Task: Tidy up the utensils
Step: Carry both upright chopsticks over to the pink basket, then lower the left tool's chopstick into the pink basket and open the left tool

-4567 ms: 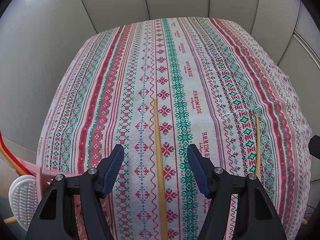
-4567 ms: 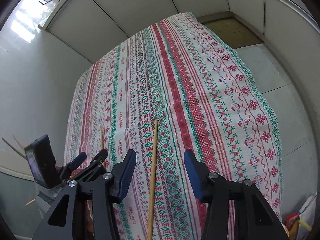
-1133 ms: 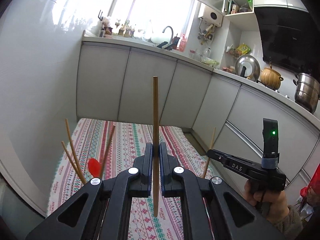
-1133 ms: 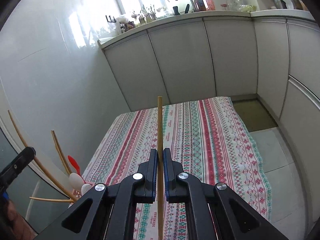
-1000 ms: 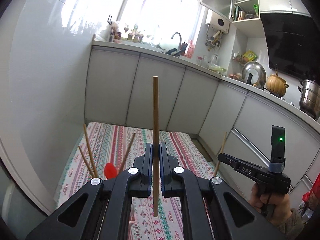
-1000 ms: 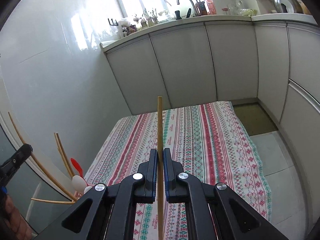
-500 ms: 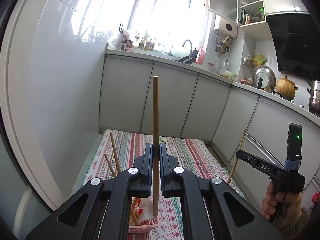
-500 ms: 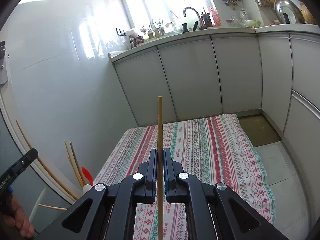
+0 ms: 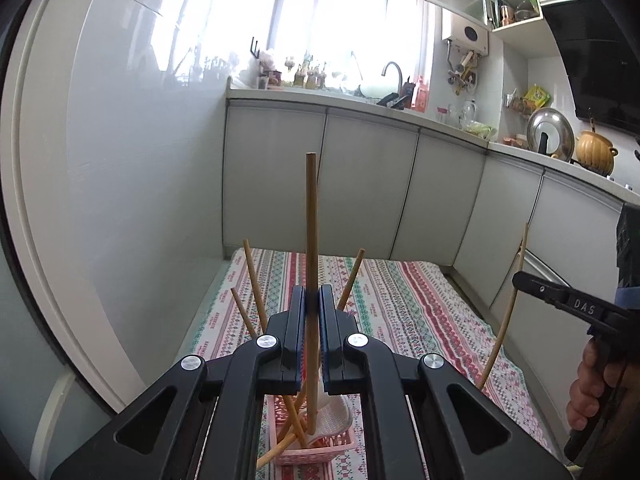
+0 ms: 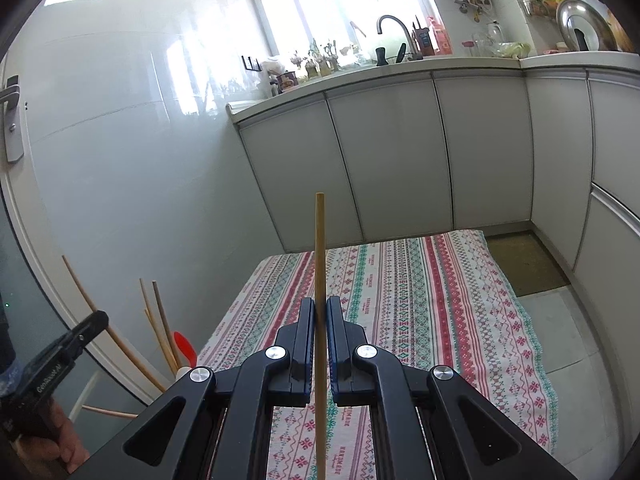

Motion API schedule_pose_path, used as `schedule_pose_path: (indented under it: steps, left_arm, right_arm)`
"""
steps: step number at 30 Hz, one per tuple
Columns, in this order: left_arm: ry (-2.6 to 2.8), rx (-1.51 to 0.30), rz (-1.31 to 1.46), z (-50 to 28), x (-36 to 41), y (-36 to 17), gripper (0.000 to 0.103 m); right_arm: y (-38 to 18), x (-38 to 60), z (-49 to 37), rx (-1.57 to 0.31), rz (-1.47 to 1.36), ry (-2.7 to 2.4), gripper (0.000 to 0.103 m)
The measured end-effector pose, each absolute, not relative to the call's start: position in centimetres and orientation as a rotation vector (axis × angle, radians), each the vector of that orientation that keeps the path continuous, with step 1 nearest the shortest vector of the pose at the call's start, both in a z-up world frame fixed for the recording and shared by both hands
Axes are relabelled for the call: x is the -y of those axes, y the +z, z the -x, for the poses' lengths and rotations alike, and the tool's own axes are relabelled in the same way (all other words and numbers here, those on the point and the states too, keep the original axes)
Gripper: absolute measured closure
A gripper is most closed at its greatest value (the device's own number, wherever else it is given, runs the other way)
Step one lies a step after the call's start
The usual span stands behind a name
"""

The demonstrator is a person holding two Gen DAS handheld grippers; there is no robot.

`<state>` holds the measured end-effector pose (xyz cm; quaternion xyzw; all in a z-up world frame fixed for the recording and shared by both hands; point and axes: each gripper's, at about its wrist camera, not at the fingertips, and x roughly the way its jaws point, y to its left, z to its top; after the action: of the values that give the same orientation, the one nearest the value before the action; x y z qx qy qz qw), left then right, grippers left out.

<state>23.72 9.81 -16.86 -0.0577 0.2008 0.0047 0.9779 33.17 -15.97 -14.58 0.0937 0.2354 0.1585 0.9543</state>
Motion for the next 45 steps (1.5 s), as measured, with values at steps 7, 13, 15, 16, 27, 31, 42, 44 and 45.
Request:
schedule_pose_path:
  steps: [7,13,15,16,27,31,42,44,45]
  left_arm:
    - [0.033,-0.421,0.101,-24.8,-9.6,-18.4,0.097]
    - [0.030,-0.427,0.066,-24.6,-8.5,-18.6,0.097]
    - [0.022,-0.409,0.068,-24.0,-8.4,-18.2,0.097]
    - [0.031,-0.402,0.060,-24.0,-8.4,-18.1,0.097]
    - [0.052,-0.446,0.038,-25.2,-7.8,-20.1,0.097]
    - [0.060,-0.443,0.029,-25.1,-7.7,-20.1,0.097]
    - [0.082,-0.442,0.049,-25.5,-8.3,-20.9,0.097]
    - [0.098,-0.431,0.033,-25.5,-8.1,-21.0,0.097]
    - [0.108,-0.427,0.033,-25.5,-8.2,-21.1,0.096]
  right_arm:
    - [-14.6,15.6,-33.0,-0.472,-0.186,0.336,0.097]
    - [-14.4,15.4,-32.8,-0.460,-0.183,0.348,0.097]
    - [-14.3,15.5,-32.8,-0.456,-0.187,0.351,0.097]
    - [-14.3,15.6,-32.9,-0.456,-0.190,0.353,0.097]
    - [-14.1,14.8,-32.3,-0.442,-0.182,0.386,0.097]
    - [-13.8,14.6,-32.1,-0.425,-0.177,0.400,0.097]
    - [-12.8,14.1,-30.8,-0.366,-0.185,0.457,0.097]
    - [-12.6,14.0,-30.6,-0.357,-0.188,0.468,0.097]
    - [-12.5,13.8,-30.5,-0.353,-0.189,0.475,0.097]
